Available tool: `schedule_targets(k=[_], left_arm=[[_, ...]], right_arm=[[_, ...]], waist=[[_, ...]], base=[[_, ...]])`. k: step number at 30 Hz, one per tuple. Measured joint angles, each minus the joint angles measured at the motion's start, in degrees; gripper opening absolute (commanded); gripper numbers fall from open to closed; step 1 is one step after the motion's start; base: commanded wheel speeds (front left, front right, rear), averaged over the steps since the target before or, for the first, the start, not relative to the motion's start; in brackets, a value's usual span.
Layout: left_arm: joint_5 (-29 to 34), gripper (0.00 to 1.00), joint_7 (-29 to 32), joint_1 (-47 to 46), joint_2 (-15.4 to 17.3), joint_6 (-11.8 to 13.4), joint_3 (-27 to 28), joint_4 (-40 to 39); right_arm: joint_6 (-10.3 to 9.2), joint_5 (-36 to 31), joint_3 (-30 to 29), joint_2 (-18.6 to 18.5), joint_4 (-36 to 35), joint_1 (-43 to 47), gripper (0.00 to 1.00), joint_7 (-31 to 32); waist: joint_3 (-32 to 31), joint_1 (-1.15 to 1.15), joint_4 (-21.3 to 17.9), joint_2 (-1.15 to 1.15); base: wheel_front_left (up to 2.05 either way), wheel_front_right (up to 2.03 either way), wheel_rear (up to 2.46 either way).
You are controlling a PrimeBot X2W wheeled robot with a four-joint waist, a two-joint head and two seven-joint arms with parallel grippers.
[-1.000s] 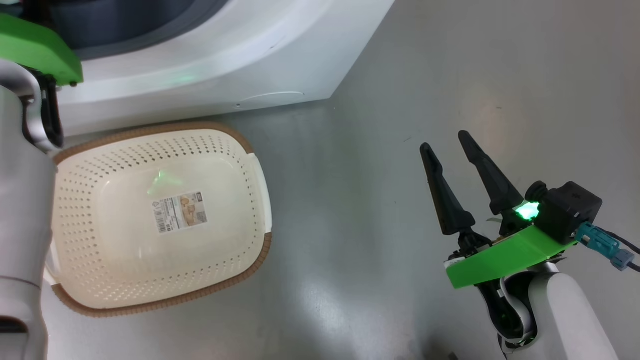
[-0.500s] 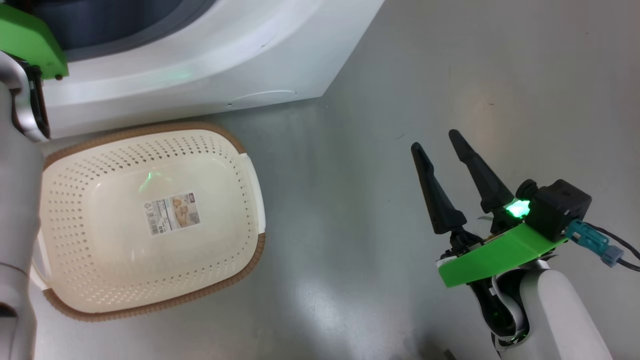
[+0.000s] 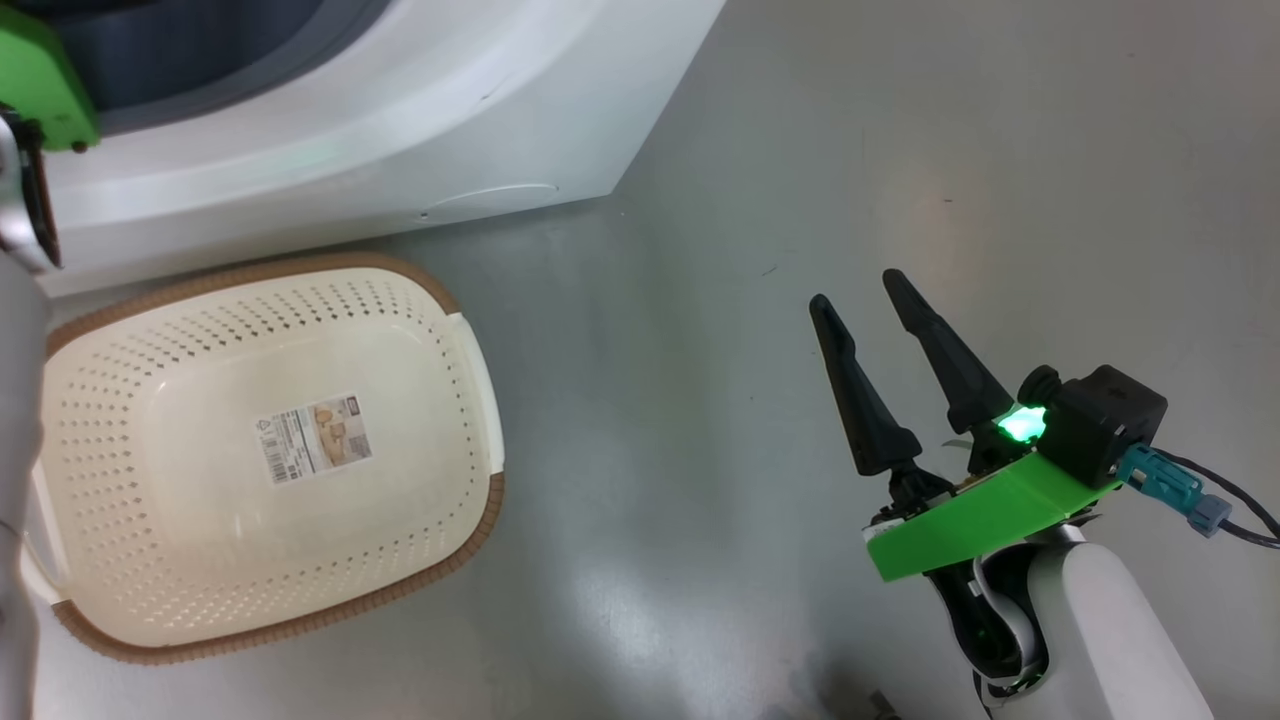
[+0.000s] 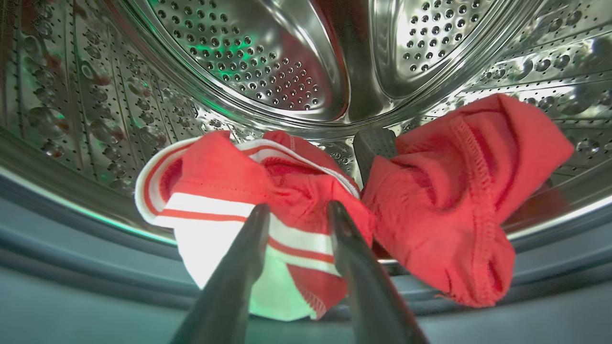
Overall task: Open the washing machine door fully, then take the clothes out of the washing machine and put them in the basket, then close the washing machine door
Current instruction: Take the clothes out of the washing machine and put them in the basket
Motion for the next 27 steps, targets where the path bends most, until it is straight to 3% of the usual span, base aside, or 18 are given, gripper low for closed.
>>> schedule_targets(k=[4,27], left_arm=[[0.4,0.00,0.6,-0.8,0.3,0.0,-0.8,1.1],[0.3,0.00,-1.6,1.7,-3.4,-1.1,-3.3,0.8]], right_arm=[[0.00,0.0,0.1,0.0,0.2,0.0,1.00,-0.2],[0.00,0.0,-1.2,0.0,0.7,0.0,1.00,-0.7]], waist=[[-0.1,0.00,-0.3,0.00],[-2.4,0.00,4.4,0.00]], base=[[0.00,0.00,0.00],[0.00,0.00,0.00]])
